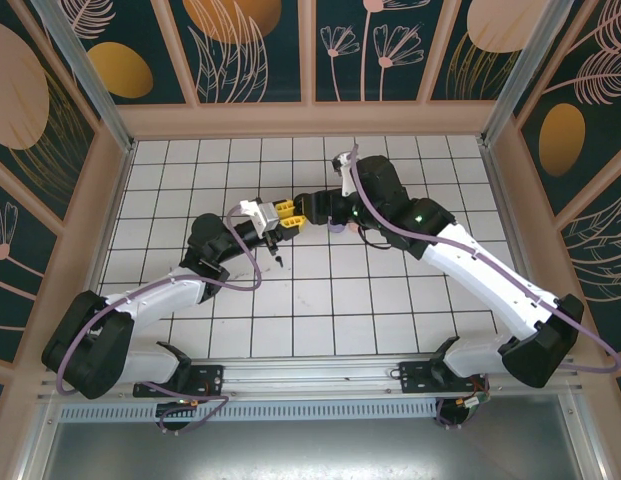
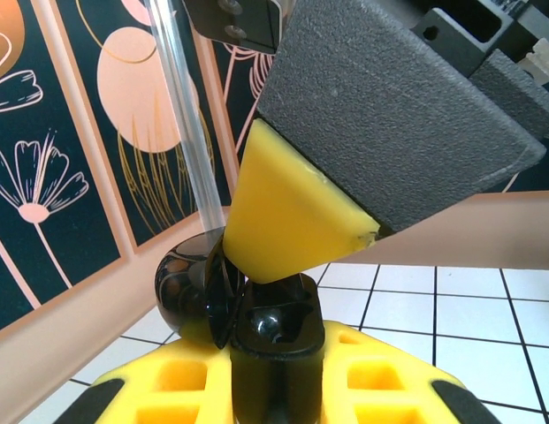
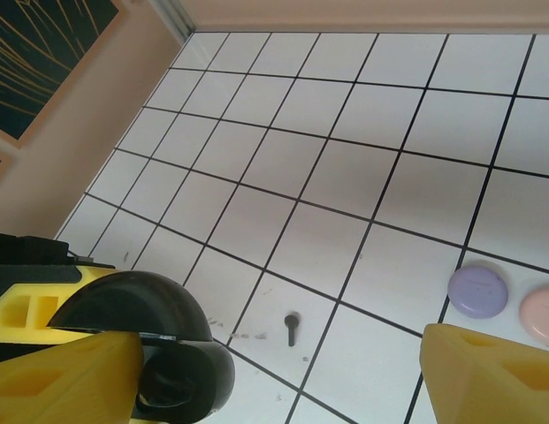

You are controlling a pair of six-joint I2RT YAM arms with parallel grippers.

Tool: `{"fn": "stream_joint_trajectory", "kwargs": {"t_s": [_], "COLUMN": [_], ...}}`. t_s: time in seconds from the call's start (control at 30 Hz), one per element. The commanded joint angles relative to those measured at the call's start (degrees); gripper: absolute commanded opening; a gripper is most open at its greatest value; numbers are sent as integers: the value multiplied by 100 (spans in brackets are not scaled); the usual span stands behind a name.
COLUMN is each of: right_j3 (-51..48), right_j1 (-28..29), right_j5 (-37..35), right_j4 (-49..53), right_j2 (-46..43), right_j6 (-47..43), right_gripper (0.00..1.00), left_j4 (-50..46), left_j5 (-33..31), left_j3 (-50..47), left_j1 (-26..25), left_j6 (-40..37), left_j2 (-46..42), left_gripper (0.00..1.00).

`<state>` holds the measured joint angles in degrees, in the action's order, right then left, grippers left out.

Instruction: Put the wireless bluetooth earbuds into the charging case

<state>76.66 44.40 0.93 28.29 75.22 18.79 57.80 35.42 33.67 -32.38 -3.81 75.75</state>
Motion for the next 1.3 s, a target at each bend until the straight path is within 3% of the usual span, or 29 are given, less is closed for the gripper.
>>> {"fn": "stream_joint_trajectory", "kwargs": {"t_s": [0.0,0.27,0.37,0.47,0.63,0.7,1.27], "right_j3": [-129,-21,94,-28,-514,-635,-527], "right_j1": [-116,-205,-210,-213,-197,-193,125], "right_j5": [170,566,542,604,866,934,1076], "right_j4": [-294,-799,-563,-448,-583,-672,-922], "right_j2": [-338,-986,-985,-981,-1051,-1043,-523], "right_j6": [134,451,573,685,886,939,973], "right_gripper": [83,85,80,60,12,2,0], "left_j4": [222,467,669,867,952,946,1014], "left_j5": [83,79,120,157,215,253,431], "left_j3": [131,-50,-138,-209,-263,-264,-283], "left_j1": [-18,-23,-24,-23,-21,-20,-23], "left_j6": [39,109,181,249,286,291,230], "left_j2": [15,27,24,16,-9,-10,41], "left_gripper": [0,0,0,0,0,0,0]}}
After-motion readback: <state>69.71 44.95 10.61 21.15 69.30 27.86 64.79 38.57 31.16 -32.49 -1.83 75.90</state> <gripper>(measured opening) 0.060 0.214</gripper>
